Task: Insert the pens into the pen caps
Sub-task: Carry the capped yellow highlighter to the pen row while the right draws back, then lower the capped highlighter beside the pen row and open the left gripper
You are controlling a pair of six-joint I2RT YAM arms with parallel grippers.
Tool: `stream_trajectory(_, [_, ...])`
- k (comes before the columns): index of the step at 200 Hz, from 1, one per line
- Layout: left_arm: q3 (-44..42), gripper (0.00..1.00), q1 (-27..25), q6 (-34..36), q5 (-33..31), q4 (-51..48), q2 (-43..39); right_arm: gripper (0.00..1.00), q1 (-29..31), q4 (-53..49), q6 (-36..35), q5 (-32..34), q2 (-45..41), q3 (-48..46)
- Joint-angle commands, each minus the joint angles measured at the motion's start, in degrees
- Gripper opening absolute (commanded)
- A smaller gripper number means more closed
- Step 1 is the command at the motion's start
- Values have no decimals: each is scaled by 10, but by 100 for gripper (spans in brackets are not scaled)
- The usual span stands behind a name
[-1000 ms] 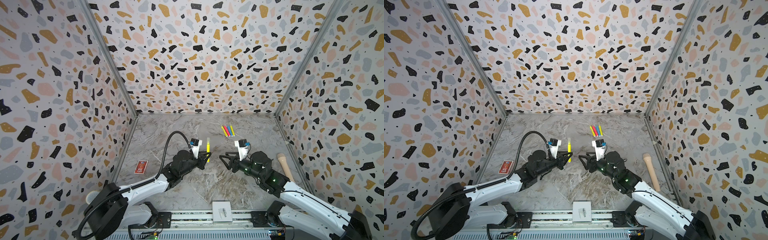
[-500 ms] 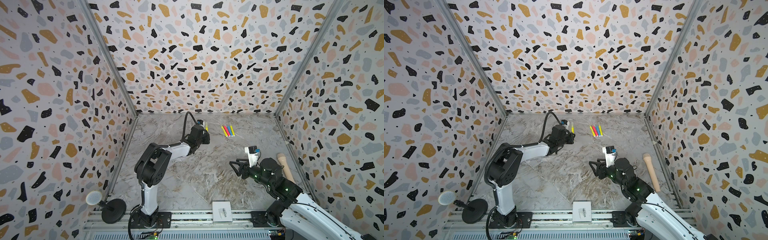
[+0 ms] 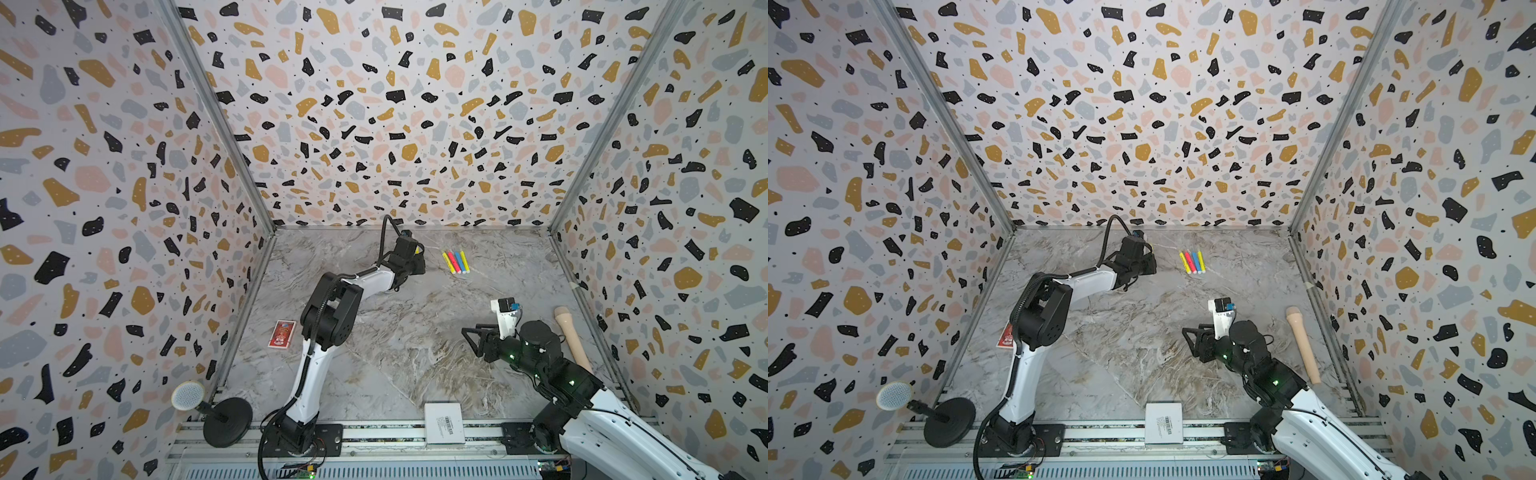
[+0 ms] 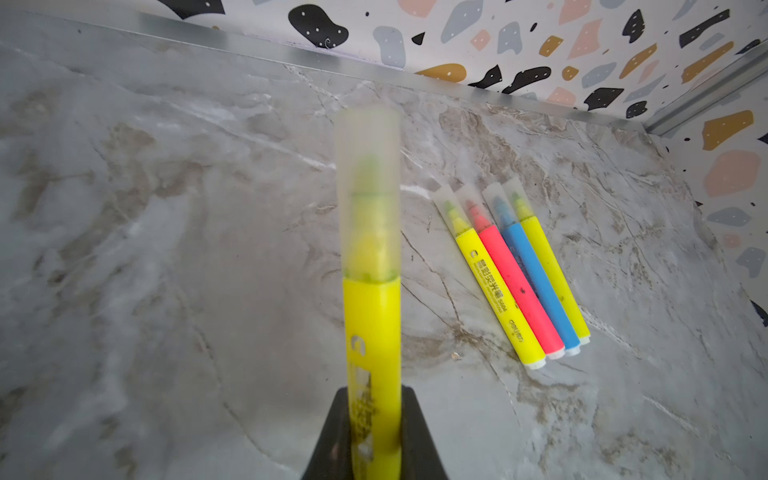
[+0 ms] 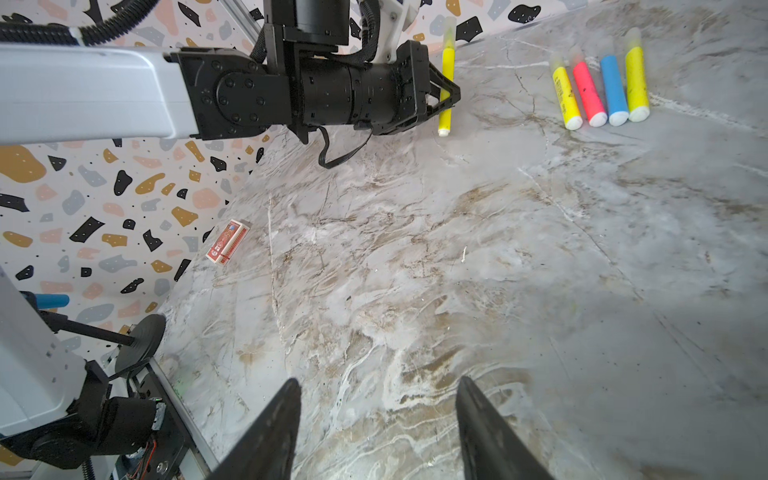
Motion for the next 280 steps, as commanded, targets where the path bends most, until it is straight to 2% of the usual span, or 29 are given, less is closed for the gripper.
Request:
stream_trajectory(1, [29,0,2,-10,-16,-33,17,60,-7,-4,2,5,-5,5])
stream_trajectory(50, [111,0,0,-1,-26,-102,74,60,-23,-11,1,6,-11,6])
stream_trajectory(83, [118,0,-8,-6,-20,-95,85,60,-33,-13,-1,0,-14,9])
stream_trajectory(165, [229,0,-40,-29,13,-118,162,60,-39,-20,4,-6,-27,10])
stream_trajectory(280, [262,6,-60,-82,50,-76,191,61,-46,-34,1,-8,-37,18])
